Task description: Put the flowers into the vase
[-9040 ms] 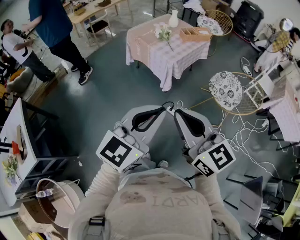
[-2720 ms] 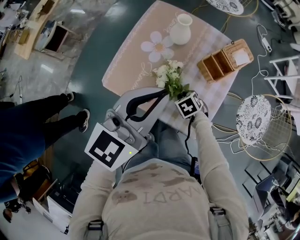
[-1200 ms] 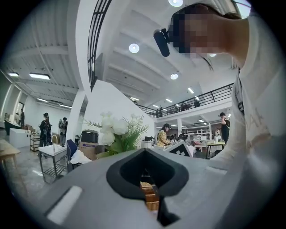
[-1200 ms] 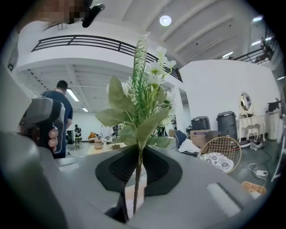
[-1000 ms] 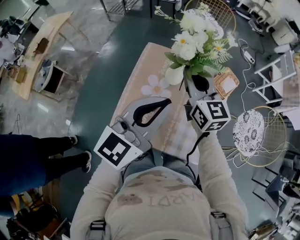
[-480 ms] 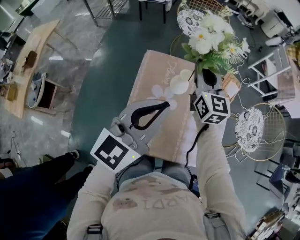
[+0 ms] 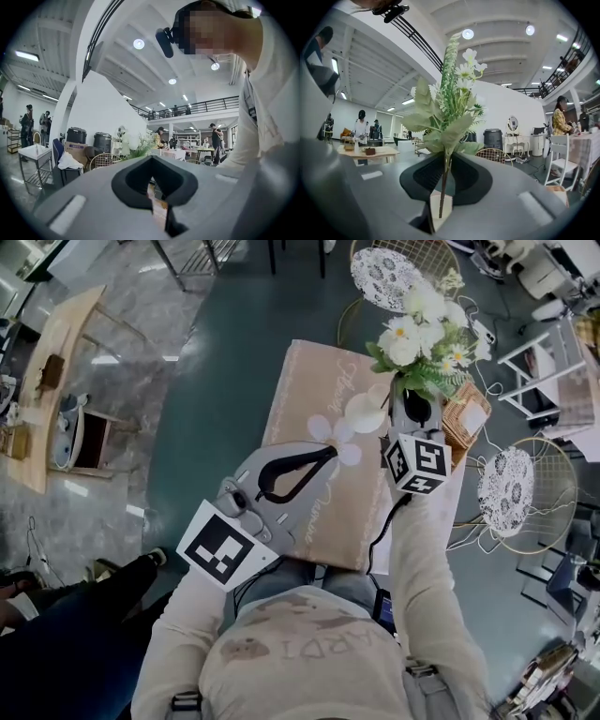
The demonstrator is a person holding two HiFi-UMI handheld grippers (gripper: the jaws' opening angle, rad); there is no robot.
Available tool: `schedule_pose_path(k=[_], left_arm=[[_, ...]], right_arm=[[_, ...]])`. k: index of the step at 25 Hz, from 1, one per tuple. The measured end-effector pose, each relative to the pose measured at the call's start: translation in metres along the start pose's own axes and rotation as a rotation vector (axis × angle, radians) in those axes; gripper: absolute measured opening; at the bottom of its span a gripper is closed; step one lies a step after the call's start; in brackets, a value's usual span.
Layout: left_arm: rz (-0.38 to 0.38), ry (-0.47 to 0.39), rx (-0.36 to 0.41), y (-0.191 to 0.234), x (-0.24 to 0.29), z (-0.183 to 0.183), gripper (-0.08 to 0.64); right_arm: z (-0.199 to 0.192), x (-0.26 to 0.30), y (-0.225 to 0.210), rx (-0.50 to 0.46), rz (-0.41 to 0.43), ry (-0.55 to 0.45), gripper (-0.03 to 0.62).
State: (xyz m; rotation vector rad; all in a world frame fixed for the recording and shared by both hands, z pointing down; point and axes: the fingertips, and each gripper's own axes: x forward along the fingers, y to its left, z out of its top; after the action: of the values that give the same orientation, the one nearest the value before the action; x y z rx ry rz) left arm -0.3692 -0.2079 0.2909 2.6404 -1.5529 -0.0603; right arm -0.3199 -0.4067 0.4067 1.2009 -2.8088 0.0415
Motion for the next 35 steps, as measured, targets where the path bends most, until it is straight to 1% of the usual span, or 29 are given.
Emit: schedule_pose_path(k=[3, 5, 8, 11, 15, 22, 27, 29, 35], left_arm=[[-0.018, 0.005, -0.006, 0.002, 0.002, -0.003, 0.0], [-0.029, 0.01, -0.006, 0.002, 0.004, -0.006, 0.0], [-0.036, 0.015, -0.01, 0.001, 0.005, -0.011, 0.0], [-0.036, 0.015, -0.015, 0.001, 0.003, -0.012, 0.0], [-0.033, 0.019, -0.014, 0.002, 0.004, -0.009, 0.0], [-0.029, 0.023, -0.019, -0.002, 0.005, -0.014, 0.0], [-0.031, 0.028, -0.017, -0.01, 0.008, -0.018, 0.0], [-0.033, 0.026, -0.018, -0.014, 0.008, -0.018, 0.0], [-0.04, 0.025, -0.016, -0.017, 0.007, -0.018, 0.0]], right_arm=[[-0.013, -0.005, 0.001, -0.016, -0.006, 0.023, 0.078], [-0.026, -0.008, 0.002, -0.05, -0.005, 0.05, 0.086], [-0.05, -0.012, 0.006, -0.116, 0.011, 0.117, 0.091], [-0.069, -0.017, 0.013, -0.141, 0.025, 0.175, 0.095], [-0.079, -0.018, 0.015, -0.132, 0.03, 0.234, 0.1], [-0.083, -0.019, 0.015, -0.103, 0.017, 0.27, 0.109], [-0.086, -0.031, 0.008, -0.074, 0.006, 0.287, 0.173], [-0.088, -0.037, 0.008, -0.068, 0.012, 0.292, 0.185], [-0.104, -0.046, 0.017, -0.069, 0.032, 0.333, 0.186]])
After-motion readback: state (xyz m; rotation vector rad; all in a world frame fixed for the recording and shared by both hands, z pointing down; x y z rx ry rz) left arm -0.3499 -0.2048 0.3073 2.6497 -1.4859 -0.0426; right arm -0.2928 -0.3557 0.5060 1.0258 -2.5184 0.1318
